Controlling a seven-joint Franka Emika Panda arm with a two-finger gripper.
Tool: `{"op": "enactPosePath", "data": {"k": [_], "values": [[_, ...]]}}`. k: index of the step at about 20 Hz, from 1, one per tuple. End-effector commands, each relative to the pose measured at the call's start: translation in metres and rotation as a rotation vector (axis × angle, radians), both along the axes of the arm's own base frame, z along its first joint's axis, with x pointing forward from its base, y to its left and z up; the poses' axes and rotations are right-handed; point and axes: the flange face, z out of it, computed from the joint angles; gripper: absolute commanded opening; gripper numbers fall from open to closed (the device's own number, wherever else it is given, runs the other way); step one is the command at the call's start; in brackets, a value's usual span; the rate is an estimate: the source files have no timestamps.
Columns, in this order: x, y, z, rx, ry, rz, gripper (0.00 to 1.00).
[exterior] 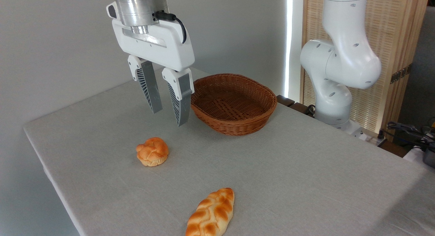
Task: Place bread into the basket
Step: 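Lower the open gripper down onto the round golden bun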
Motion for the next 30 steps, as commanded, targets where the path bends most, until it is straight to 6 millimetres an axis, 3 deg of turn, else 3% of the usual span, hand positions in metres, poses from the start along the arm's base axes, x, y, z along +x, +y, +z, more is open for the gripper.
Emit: {"op": "enactPosePath", "data": {"k": [1, 10, 14, 18, 23, 30], "values": [[0.001, 0.002, 0.004, -0.016, 0.003, -0.007, 1.00], [0.000, 0.000, 0.002, -0.016, 0.006, -0.012, 1.00], [0.005, -0.016, -0.006, -0.048, -0.028, -0.026, 1.00], [0.004, -0.066, -0.041, -0.053, -0.061, -0.112, 1.00], [0.002, -0.115, -0.108, -0.052, -0.042, -0.191, 1.00], [0.011, -0.151, -0.157, -0.062, -0.058, -0.240, 1.00]]}}
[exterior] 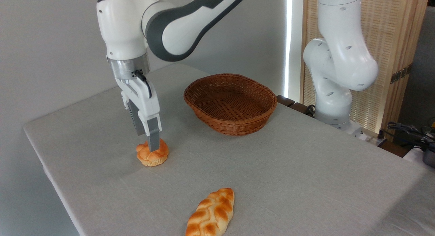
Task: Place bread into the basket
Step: 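Close the gripper fingers around the round bun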
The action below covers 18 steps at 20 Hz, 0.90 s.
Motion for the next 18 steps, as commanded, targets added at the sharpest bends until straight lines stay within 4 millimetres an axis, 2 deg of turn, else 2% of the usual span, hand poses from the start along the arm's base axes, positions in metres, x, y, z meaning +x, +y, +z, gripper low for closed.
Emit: {"op": "enactPosePath", "data": {"k": [1, 6, 8, 12, 15, 18], "values": [[0.002, -0.017, -0.014, -0.019, -0.017, -0.034, 1.00], [0.003, -0.019, -0.031, -0.009, 0.003, -0.041, 1.00], [0.002, -0.019, -0.037, 0.002, 0.010, -0.048, 0.96], [0.000, -0.023, -0.040, 0.006, 0.012, -0.105, 0.45], [-0.001, -0.023, -0.040, 0.006, 0.013, -0.116, 0.20], [-0.001, -0.023, -0.040, 0.008, 0.013, -0.120, 0.12]]}}
